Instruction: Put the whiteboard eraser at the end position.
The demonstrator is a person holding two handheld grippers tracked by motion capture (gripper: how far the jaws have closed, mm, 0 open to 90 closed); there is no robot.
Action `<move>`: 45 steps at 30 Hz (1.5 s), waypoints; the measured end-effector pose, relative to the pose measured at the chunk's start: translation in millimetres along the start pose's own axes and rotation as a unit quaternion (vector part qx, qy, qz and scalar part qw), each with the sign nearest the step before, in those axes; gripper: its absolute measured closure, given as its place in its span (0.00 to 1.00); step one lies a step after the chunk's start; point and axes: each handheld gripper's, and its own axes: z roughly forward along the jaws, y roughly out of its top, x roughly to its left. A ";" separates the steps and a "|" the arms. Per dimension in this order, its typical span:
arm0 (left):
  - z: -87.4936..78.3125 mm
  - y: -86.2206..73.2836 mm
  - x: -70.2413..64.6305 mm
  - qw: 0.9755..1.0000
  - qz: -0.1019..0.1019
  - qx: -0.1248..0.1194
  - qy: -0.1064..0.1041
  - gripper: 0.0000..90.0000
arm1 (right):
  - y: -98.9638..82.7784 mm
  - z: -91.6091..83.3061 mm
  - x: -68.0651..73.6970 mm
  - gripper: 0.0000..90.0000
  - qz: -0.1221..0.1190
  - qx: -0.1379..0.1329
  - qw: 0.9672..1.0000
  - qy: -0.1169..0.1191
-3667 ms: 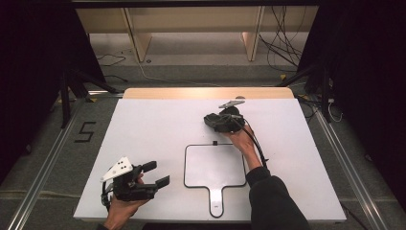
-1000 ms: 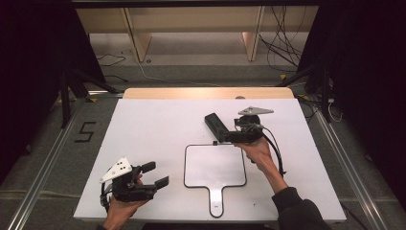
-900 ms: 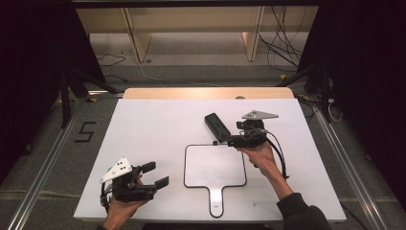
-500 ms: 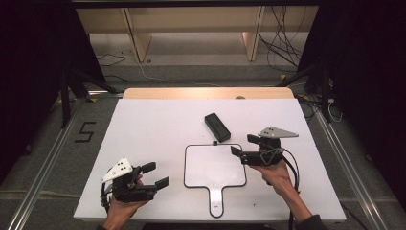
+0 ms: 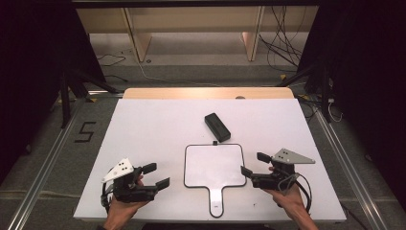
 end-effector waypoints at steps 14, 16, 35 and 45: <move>1.7 -0.8 -1.3 1.000 0.006 0.011 -0.011 0.20 | -24.2 -13.8 5.8 0.19 0.006 -0.014 1.000 0.000; 1.8 -1.0 -1.4 1.000 0.006 0.012 -0.011 0.20 | -26.0 -16.9 5.2 0.19 0.007 -0.018 1.000 -0.005; 2.3 -1.8 -3.2 1.000 0.009 0.016 -0.016 0.19 | -41.6 -24.8 7.1 0.18 0.002 -0.019 1.000 -0.015; 2.5 -2.0 -3.0 1.000 0.009 0.016 -0.014 0.19 | -40.9 -24.7 6.1 0.18 0.005 -0.023 1.000 -0.016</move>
